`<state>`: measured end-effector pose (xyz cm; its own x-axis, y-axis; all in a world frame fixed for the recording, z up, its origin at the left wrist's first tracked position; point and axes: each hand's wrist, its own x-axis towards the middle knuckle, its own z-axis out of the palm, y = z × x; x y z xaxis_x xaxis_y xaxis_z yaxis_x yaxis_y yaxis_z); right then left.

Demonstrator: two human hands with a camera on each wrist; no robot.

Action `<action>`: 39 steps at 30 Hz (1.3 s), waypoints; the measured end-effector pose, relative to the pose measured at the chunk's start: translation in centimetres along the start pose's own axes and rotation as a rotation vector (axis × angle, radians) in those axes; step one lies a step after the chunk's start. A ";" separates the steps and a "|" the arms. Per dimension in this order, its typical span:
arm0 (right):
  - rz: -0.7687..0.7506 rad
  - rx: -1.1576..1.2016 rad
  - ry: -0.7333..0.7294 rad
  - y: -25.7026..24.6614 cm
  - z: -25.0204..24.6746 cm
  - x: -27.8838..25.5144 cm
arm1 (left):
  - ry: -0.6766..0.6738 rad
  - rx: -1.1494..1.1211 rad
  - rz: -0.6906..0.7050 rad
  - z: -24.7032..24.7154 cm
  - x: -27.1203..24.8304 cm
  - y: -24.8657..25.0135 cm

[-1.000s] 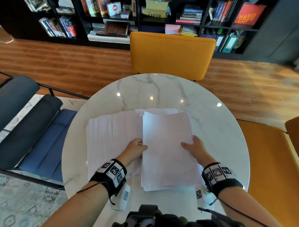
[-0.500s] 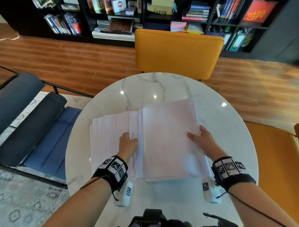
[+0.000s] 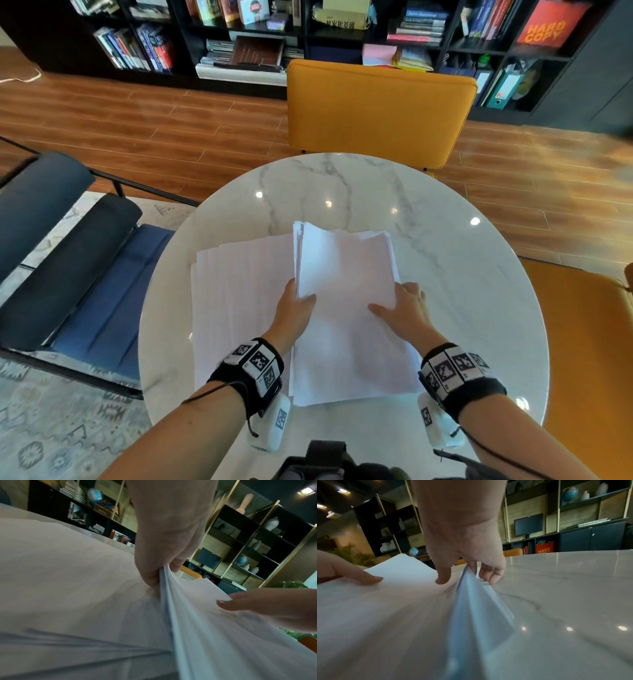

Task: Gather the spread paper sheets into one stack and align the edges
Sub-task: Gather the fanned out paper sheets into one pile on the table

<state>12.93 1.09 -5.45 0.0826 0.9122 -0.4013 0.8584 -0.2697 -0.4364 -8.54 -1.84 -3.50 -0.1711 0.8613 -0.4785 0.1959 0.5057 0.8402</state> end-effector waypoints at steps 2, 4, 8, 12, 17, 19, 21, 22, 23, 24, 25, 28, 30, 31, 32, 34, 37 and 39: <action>-0.010 0.031 -0.001 0.0 -0.1 -0.2 | -0.003 -0.011 0.054 0.1 -0.7 0.1; -0.007 0.110 0.026 0.6 -0.4 0.0 | 0.011 -0.053 0.092 0.0 -1.2 0.3; 0.051 0.450 0.083 2.1 -1.5 0.5 | -0.007 -0.153 0.087 -0.7 -2.0 1.4; 0.042 0.863 -0.003 2.2 -2.0 -0.2 | -0.019 -0.242 0.110 -0.9 -2.4 2.7; 0.060 0.952 -0.018 1.4 -2.0 -1.0 | -0.003 -0.156 0.137 -1.8 -2.3 2.7; 0.055 0.916 0.028 0.6 -1.8 -1.0 | 0.009 -0.098 0.119 -2.3 -1.9 1.9; 0.058 0.899 0.050 -0.2 -1.4 -0.9 | 0.044 -0.091 0.054 -3.1 -1.4 1.0; 0.062 0.887 0.046 -0.5 -1.2 -0.9 | 0.068 -0.091 0.010 -3.5 -1.1 0.5; 0.069 0.869 0.040 -0.6 -0.9 -0.8 | 0.089 -0.089 -0.035 -4.0 -0.9 0.1; 0.079 0.849 0.037 -0.6 -0.6 -0.7 | 0.110 -0.088 -0.071 -4.5 -0.6 -0.5; 0.093 0.837 0.034 -0.6 -0.3 -0.6 | 0.134 -0.072 -0.095 -5.0 -0.3 -0.9; 0.132 0.803 0.023 -0.6 0.1 -0.4 | 0.279 0.003 -0.140 -6.4 0.4 -2.0; 0.145 0.763 0.008 -0.8 0.3 -0.2 | 0.386 0.010 -0.196 -7.1 0.8 -2.5; 0.150 0.740 0.008 -0.8 0.5 0.0 | 0.413 0.010 -0.226 -7.4 0.8 -2.5; 0.149 0.698 0.014 -0.9 0.5 0.1 | 0.424 0.008 -0.249 -7.6 1.0 -2.6; 0.133 0.574 0.036 -1.0 0.7 0.4 | 0.407 0.008 -0.277 -7.9 1.4 -2.7; 0.124 0.458 0.045 -1.1 0.7 0.6 | 0.390 0.093 -0.303 -8.0 1.7 -2.5; 0.135 0.456 0.041 -1.1 0.6 0.7 | 0.389 0.175 -0.279 -8.0 1.8 -2.4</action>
<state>11.73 1.79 -5.74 0.2054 0.8688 -0.4505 0.5296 -0.4858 -0.6954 -17.03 -1.94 -4.35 -0.5800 0.6266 -0.5205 0.2441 0.7433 0.6228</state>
